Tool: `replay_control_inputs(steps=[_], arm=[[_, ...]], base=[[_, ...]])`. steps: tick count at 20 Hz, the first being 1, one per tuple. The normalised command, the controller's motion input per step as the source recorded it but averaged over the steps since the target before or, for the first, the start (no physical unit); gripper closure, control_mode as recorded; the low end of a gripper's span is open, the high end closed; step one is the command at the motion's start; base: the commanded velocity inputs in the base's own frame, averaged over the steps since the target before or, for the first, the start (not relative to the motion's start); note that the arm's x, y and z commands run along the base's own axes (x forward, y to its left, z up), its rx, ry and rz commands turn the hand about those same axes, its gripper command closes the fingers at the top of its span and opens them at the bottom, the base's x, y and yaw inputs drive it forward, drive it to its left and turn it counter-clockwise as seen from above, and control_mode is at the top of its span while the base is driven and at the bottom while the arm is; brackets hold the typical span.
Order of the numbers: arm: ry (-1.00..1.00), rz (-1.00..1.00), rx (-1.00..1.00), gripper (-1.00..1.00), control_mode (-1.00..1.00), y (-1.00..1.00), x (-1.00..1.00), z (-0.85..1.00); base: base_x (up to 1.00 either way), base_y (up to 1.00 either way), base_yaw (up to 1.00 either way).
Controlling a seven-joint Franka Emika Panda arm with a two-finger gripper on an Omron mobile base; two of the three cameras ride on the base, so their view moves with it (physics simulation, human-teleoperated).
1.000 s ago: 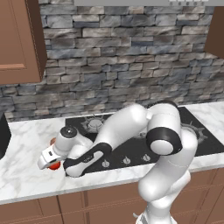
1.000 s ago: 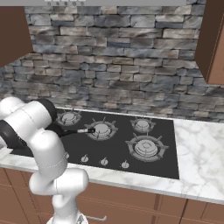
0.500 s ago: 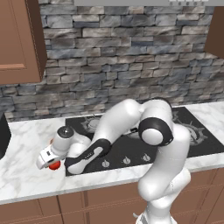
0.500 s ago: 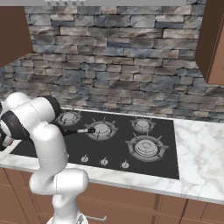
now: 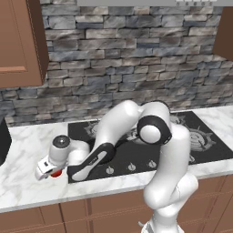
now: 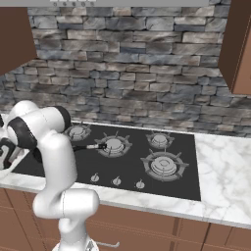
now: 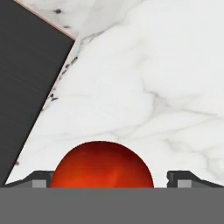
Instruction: Place the pan on the front left burner on the stove. Then place the tomato and the onion in the pan and turn on the front left burner.
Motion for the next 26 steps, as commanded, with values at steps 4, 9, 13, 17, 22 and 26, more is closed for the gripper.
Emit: replay_control_inputs(steps=[4, 9, 13, 17, 22, 26], arm=[[0.00, 0.00, -0.03, -1.00, -1.00, 0.00, 0.01, -0.19], [0.00, 0.00, -0.03, -1.00, -1.00, 0.00, 0.00, -0.20], [0.00, 0.00, -0.04, 1.00, -1.00, 0.00, 0.00, -0.18], [0.00, 0.00, -0.01, 1.00, -1.00, -0.06, -0.12, -0.26], [0.00, -0.01, 0.00, 1.00, -1.00, -0.29, -0.28, -0.20], [-0.05, -0.06, 0.00, 1.00, -1.00, -0.34, -0.34, -0.01]], base=[[0.00, 0.00, 0.00], [0.00, 0.00, 0.00], [0.00, 0.00, 0.00], [0.00, 0.00, 0.00], [0.00, 0.00, 0.00], [0.00, 0.00, 0.00]])
